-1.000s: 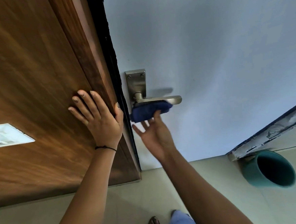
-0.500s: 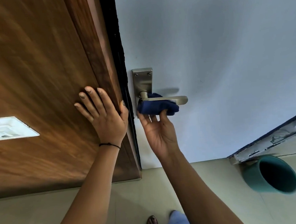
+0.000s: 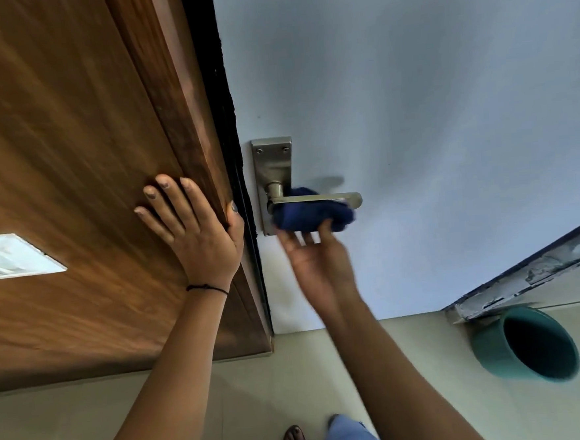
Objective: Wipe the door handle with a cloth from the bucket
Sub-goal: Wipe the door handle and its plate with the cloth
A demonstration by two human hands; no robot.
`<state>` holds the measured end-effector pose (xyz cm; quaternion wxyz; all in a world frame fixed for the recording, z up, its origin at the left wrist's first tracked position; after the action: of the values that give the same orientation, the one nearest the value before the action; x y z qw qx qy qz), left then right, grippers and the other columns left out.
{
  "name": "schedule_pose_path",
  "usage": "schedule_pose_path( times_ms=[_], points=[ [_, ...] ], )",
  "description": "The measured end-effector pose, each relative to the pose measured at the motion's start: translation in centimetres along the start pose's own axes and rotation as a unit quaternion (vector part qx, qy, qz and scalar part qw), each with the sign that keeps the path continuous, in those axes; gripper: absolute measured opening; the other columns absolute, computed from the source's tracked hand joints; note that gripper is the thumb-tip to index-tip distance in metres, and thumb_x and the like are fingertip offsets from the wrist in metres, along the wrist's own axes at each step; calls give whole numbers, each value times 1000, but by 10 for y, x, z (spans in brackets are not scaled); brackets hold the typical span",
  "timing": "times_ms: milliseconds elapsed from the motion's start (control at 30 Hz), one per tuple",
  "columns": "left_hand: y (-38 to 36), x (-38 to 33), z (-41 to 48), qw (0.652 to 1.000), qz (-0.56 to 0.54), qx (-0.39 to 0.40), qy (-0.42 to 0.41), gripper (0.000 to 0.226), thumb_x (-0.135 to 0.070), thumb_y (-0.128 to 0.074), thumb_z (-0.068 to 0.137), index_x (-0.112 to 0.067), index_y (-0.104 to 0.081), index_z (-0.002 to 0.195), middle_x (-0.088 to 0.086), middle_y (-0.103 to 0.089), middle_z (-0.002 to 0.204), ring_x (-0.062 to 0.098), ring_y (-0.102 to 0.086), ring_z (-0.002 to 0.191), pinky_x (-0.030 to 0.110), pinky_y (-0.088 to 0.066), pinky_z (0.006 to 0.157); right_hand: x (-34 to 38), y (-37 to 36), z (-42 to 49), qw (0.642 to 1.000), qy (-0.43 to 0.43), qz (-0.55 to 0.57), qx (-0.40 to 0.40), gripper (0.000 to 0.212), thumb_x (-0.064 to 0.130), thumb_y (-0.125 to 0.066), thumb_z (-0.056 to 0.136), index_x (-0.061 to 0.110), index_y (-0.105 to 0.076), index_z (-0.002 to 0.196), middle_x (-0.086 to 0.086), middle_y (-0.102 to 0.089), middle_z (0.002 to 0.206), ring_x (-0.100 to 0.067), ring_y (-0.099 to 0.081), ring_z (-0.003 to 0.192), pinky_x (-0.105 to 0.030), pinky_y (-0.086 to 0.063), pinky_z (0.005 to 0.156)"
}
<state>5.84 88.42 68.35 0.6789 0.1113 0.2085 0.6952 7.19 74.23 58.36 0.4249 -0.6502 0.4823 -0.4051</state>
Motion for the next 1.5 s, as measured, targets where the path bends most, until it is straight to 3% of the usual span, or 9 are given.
schedule_pose_path(
  times_ms=[333, 400, 500, 700, 1000, 1200, 1300, 1400, 1500],
  points=[
    [1, 2, -2, 1000, 5, -18, 2, 82, -34, -42, 92, -11, 12, 148, 27, -17, 138, 26, 17, 145, 45, 10, 117, 87, 12, -6, 971, 125, -184, -86, 39, 20, -42, 102, 11, -44, 139, -13, -56, 134, -36, -55, 121, -53, -48, 96],
    [1, 1, -3, 1000, 1, -19, -2, 82, -34, -42, 92, -13, 15, 147, 27, -17, 138, 28, 15, 145, 45, 10, 117, 112, -9, -18, 873, 223, -423, -98, 31, 18, -45, 100, 13, -49, 131, -7, -60, 125, -24, -60, 113, -45, -52, 95],
    [1, 1, -4, 1000, 3, -21, -3, 82, -34, -42, 92, -13, 15, 147, 27, -17, 138, 27, 16, 145, 44, 11, 117, 117, -51, -26, 636, 321, -699, -58, 30, 8, -48, 95, 11, -53, 124, 2, -59, 110, -12, -59, 99, -23, -49, 85],
    [1, 0, -4, 1000, -1, -13, -7, 82, -33, -43, 92, -12, 15, 147, 27, -16, 139, 31, 12, 143, 45, 10, 116, 53, -96, -24, 263, 357, -896, 16, 50, -4, -53, 72, 10, -59, 119, -13, -65, 113, -38, -55, 106, -47, -40, 92],
    [1, 0, -3, 1000, 7, -10, -7, 85, -32, -48, 91, -9, 11, 148, 26, -16, 140, 36, 6, 142, 44, 11, 116, -1, -100, -27, 80, 352, -931, 53, 60, 8, -60, 80, 15, -46, 138, -17, -54, 132, -40, -47, 123, -60, -30, 109],
    [1, 0, -2, 1000, 6, -5, -5, 69, -33, -46, 91, -6, -8, 142, 25, -17, 140, 43, -12, 130, 43, 12, 116, 61, -84, -29, 42, 377, -925, 1, 58, 1, -50, 75, 14, -49, 131, -12, -59, 121, -36, -53, 111, -49, -41, 89],
    [2, 0, -1, 1000, 1, -7, -11, 76, -33, -46, 92, -6, -1, 147, 26, -17, 140, 45, -12, 131, 44, 11, 116, 75, -78, -29, 91, 389, -917, 5, 65, -6, -57, 70, 13, -48, 132, -12, -57, 123, -37, -52, 113, -47, -42, 84],
    [2, 2, -2, 1000, -9, -4, -11, 83, -34, -46, 92, -10, 12, 148, 26, -16, 141, 33, 13, 144, 45, 11, 117, 100, -64, -26, 193, 367, -910, -21, 67, -11, -51, 73, 15, -45, 135, -11, -54, 129, -35, -49, 114, -45, -43, 83],
    [1, 1, -2, 1000, -4, 14, -4, 82, -33, -45, 93, -8, 10, 148, 27, -15, 141, 38, 6, 142, 45, 11, 117, 129, -32, -9, 460, 273, -845, -10, 47, -5, -44, 81, 17, -51, 122, -8, -59, 113, -29, -55, 99, -47, -50, 83]
  ],
)
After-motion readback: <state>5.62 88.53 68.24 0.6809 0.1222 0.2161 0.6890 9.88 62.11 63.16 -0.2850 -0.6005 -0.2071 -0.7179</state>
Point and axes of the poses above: each hand's wrist, its own z-axis towards the middle knuckle, its own y-axis out of the back of the hand, x = y × z, the point moved 10 cm from there along z, towards the middle knuckle
